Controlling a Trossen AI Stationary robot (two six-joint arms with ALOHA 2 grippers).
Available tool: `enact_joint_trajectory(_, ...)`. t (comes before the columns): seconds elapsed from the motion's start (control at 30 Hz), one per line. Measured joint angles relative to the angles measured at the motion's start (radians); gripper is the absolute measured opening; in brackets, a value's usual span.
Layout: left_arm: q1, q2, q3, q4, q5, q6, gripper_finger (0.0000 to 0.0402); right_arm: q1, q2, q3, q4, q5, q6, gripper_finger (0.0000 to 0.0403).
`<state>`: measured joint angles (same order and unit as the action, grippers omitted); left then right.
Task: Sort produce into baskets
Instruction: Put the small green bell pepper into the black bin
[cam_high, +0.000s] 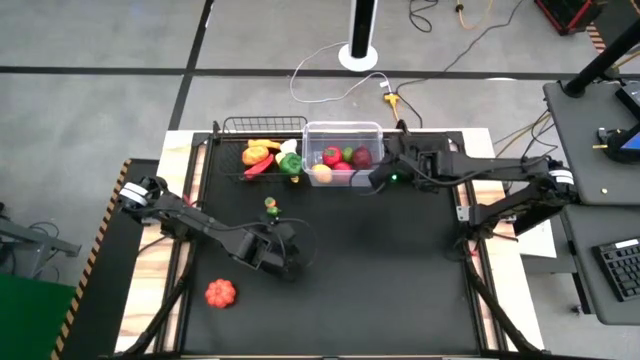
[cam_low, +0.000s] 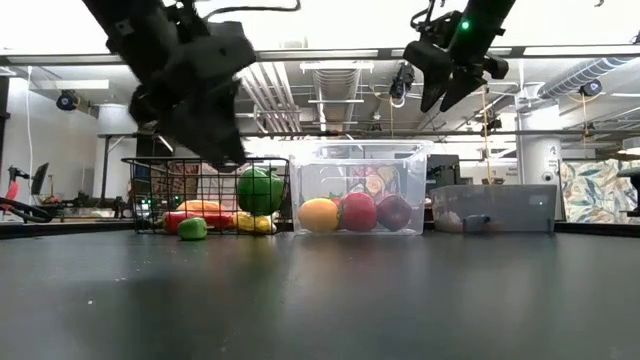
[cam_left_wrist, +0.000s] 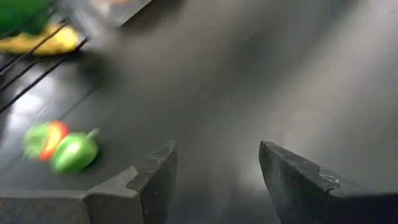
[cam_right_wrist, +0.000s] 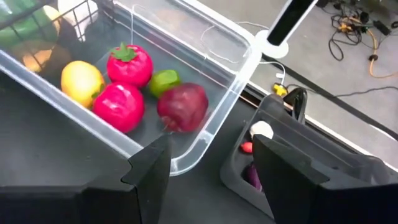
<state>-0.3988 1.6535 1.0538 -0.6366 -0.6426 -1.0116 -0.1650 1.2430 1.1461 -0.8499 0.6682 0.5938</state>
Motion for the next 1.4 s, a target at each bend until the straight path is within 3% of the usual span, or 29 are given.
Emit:
enact_joint_trajectory(0.17, 0.0, 0.0, 0.0, -0.108, 0.002, -0.108, 0.021, 0.024, 0.0, -0.028, 0.03, 0.021, 0.009, 0.0217)
enact_joint_trajectory(0.6, 0.023, 0.0, 0.0, -0.118, 0.002, -0.145, 0.021, 0.024, 0.0, -0.067, 0.063, 0.022, 0.007, 0.0217)
enact_joint_trajectory(0.9, 0.078, 0.01, 0.0, -0.358, 0.036, -0.432, 0.021, 0.024, 0.0, -0.067, 0.069, 0.022, -0.002, 0.0217)
enact_joint_trajectory(1.4, 0.139, 0.064, -0.001, -0.341, 0.007, -0.424, 0.021, 0.024, 0.0, -0.067, 0.079, 0.014, -0.003, 0.0217)
